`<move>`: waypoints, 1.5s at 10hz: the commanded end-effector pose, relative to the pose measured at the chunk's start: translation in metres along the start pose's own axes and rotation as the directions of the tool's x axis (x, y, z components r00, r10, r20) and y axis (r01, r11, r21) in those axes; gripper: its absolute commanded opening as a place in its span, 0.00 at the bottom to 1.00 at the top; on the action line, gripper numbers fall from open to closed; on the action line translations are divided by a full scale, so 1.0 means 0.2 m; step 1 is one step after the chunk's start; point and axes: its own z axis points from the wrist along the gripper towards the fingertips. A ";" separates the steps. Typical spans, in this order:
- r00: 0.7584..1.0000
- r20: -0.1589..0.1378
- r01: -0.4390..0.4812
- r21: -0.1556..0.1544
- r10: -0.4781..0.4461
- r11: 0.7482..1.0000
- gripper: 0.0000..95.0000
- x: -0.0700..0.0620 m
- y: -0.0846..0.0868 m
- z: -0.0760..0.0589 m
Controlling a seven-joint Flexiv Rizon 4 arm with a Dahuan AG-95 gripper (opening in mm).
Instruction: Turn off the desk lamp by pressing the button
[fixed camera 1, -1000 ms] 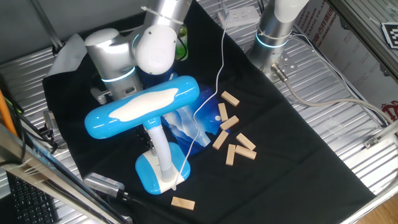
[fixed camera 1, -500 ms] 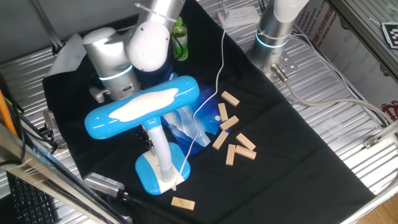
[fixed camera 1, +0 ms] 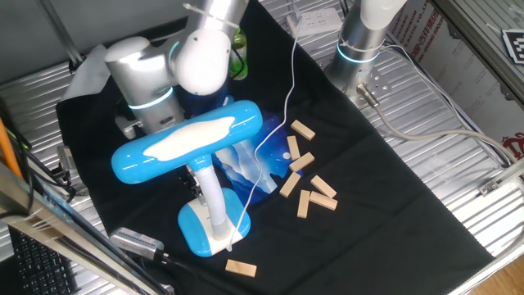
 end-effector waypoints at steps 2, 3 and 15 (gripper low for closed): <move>1.000 -0.017 0.026 0.080 -0.025 0.996 0.00 0.00 0.00 -0.02; 0.999 -0.020 0.029 0.087 -0.027 0.996 0.00 0.00 0.00 -0.03; 0.989 -0.091 0.144 0.430 -0.116 0.891 0.00 -0.02 -0.56 -0.66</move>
